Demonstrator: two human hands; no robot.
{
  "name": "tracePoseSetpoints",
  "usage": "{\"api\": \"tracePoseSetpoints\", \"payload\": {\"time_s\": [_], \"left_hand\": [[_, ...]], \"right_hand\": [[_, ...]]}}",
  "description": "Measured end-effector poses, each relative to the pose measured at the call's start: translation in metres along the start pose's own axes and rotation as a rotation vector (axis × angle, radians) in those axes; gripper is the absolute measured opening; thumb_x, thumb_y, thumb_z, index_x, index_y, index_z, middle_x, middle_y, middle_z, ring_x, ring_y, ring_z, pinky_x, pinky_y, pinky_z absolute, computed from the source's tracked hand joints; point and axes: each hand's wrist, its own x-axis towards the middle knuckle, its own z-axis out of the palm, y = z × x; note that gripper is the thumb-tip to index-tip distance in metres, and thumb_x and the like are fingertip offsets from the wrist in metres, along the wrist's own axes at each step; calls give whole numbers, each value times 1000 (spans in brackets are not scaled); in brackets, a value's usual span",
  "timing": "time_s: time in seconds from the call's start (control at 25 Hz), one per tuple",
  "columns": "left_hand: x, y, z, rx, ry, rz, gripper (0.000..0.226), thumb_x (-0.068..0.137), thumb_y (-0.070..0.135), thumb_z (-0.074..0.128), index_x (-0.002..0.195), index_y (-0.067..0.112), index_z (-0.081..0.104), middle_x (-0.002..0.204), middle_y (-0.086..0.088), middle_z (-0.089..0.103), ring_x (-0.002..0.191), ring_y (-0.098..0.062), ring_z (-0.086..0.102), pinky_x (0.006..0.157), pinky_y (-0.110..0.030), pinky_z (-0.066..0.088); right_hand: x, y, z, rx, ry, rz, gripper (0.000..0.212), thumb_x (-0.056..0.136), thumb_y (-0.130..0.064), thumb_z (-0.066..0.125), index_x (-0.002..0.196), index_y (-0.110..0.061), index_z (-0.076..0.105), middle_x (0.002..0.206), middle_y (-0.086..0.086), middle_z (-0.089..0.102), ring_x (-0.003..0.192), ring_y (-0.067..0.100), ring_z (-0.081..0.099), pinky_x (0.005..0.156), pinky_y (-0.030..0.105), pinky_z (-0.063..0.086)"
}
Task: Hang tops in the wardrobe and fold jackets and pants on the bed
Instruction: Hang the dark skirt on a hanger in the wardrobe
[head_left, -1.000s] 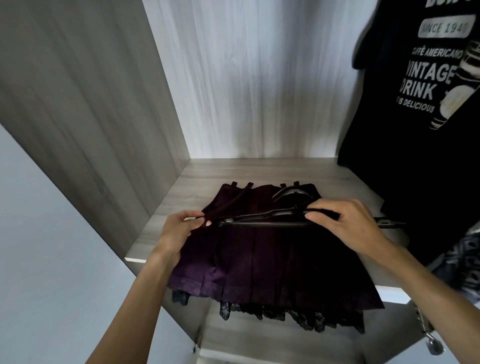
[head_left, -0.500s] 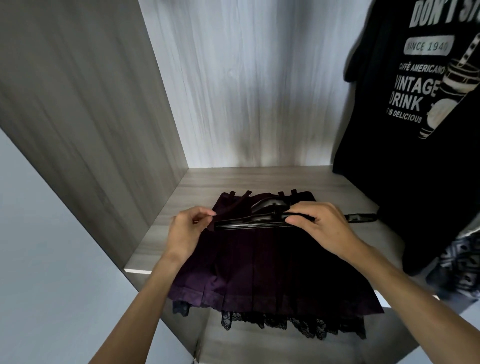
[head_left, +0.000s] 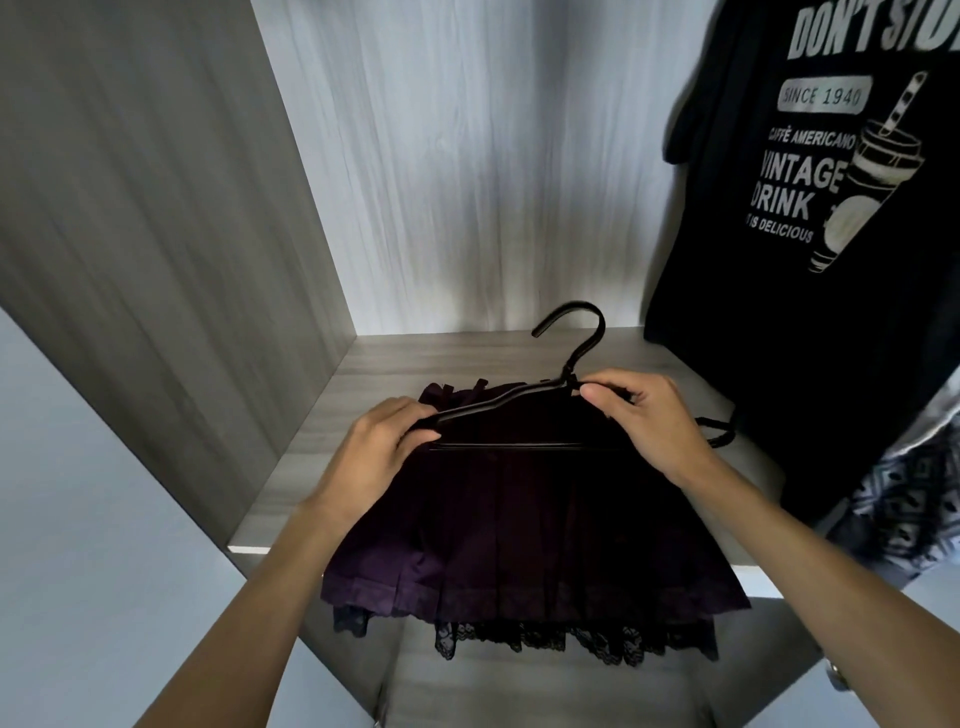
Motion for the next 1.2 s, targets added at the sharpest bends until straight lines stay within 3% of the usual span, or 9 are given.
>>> {"api": "tracePoseSetpoints", "payload": {"time_s": [0.16, 0.28, 0.36, 0.44, 0.6, 0.76, 0.88, 1.0, 1.2], "left_hand": [[4, -6, 6, -62, 143, -154, 23, 85, 19, 72, 104, 7, 72, 94, 3, 70, 87, -13, 66, 83, -14, 49], [-2, -12, 7, -206, 259, -378, 9, 88, 13, 71, 97, 13, 72, 89, 6, 71, 85, -15, 69, 84, -16, 51], [-4, -16, 9, -361, 294, -490, 9, 90, 11, 68, 93, 19, 71, 86, 7, 72, 86, -18, 70, 87, -32, 56], [-3, -17, 9, -448, 309, -540, 18, 91, 8, 67, 92, 26, 71, 87, 6, 72, 88, -22, 71, 87, -37, 56], [-3, -16, 7, -474, 314, -523, 26, 91, 5, 66, 89, 31, 70, 86, 14, 73, 87, -11, 70, 84, -20, 55], [-4, -19, 4, -475, 293, -488, 26, 91, 3, 66, 89, 29, 69, 87, 20, 71, 83, 0, 67, 79, -8, 49], [-6, -27, 2, -364, 229, -368, 17, 90, 7, 68, 95, 23, 70, 91, 10, 71, 87, -3, 67, 80, -10, 48], [-7, -37, 2, -293, 195, -291, 14, 88, 10, 69, 100, 17, 72, 93, 6, 71, 89, -10, 67, 82, -20, 50], [0, -40, 1, -298, 203, -298, 15, 87, 8, 70, 101, 13, 73, 92, 7, 71, 88, -11, 67, 82, -24, 51]], "right_hand": [[-23, 30, 7, -584, 309, -187, 24, 88, -34, 69, 103, -14, 66, 102, 0, 52, 93, 14, 52, 81, 27, 46], [-60, 64, 18, -773, -143, 104, 34, 87, -47, 67, 106, -19, 63, 100, -4, 58, 90, 13, 60, 77, 30, 52], [-76, 82, 28, -635, -320, 452, 44, 85, -44, 72, 119, -18, 60, 102, -6, 60, 94, 12, 62, 82, 29, 52], [-77, 91, 31, -394, -293, 662, 44, 82, -29, 78, 119, -14, 59, 95, -4, 62, 90, 11, 63, 85, 29, 54], [-64, 82, 14, 93, -186, 895, 29, 78, -6, 80, 103, -9, 67, 105, 7, 69, 94, 16, 65, 82, 24, 53], [-35, 45, -19, 504, -16, 873, 26, 70, -12, 80, 92, -16, 66, 98, -5, 68, 91, 8, 61, 84, 21, 41], [4, 27, -53, 739, 78, 790, 35, 66, -36, 82, 93, -17, 68, 99, -2, 71, 98, 10, 63, 83, 23, 39], [36, 13, -79, 616, 203, 691, 17, 93, -39, 59, 91, -26, 70, 93, -10, 70, 96, 7, 59, 78, 24, 33], [45, -10, -69, 232, 147, 434, 12, 96, -21, 63, 94, -23, 74, 81, -10, 70, 72, 0, 56, 72, 16, 41]]}}
